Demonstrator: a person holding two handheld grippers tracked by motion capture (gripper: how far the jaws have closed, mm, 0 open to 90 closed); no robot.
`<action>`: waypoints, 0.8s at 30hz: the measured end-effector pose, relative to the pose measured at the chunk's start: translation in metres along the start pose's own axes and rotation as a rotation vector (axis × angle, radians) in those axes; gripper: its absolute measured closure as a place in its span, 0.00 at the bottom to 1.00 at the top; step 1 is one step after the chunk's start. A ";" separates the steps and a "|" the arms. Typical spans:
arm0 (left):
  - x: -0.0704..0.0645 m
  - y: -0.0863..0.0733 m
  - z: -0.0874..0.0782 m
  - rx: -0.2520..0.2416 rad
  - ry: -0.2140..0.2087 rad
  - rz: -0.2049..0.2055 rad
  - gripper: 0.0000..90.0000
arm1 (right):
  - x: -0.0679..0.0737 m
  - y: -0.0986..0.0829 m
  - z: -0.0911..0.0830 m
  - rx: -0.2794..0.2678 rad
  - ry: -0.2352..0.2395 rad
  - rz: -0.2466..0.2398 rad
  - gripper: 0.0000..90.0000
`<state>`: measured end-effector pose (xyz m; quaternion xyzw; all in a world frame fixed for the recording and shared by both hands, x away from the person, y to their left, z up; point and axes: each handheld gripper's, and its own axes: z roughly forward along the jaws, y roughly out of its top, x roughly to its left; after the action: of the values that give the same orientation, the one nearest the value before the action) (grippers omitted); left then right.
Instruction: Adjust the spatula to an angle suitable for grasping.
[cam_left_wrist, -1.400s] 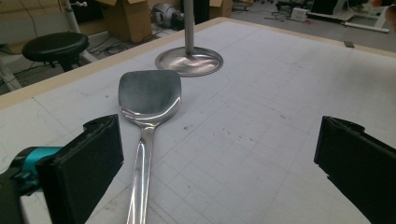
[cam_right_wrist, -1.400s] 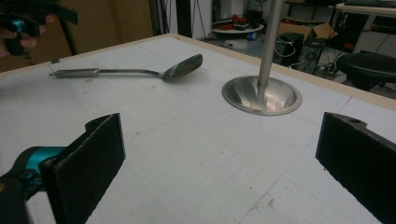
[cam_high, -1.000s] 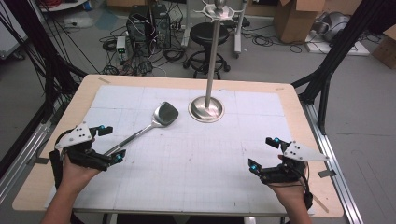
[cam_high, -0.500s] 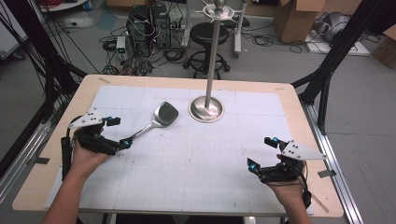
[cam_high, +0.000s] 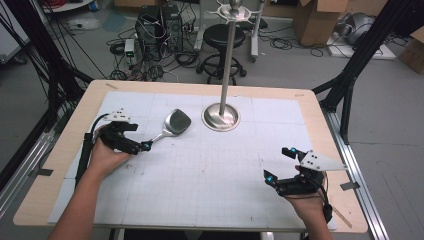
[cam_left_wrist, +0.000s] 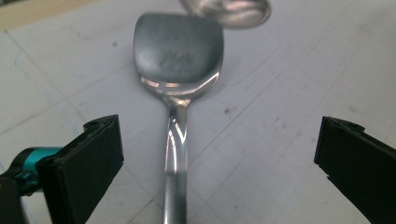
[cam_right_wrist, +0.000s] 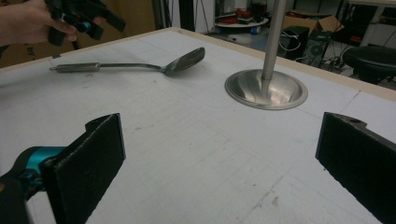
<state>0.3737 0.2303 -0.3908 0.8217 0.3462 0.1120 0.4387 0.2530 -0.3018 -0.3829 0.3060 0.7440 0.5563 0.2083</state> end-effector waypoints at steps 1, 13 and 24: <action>0.001 -0.001 0.003 0.028 0.007 -0.003 0.02 | 0.000 0.000 0.000 0.000 0.000 0.000 0.00; 0.007 -0.011 0.029 0.246 0.085 0.021 0.36 | 0.000 -0.001 0.001 0.012 0.003 -0.004 0.00; 0.003 -0.015 0.034 0.330 0.121 0.068 0.82 | 0.002 -0.002 0.004 0.023 0.008 -0.012 0.00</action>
<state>0.3855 0.2158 -0.4232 0.8855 0.3576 0.1179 0.2722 0.2536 -0.2985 -0.3857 0.3017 0.7531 0.5474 0.2053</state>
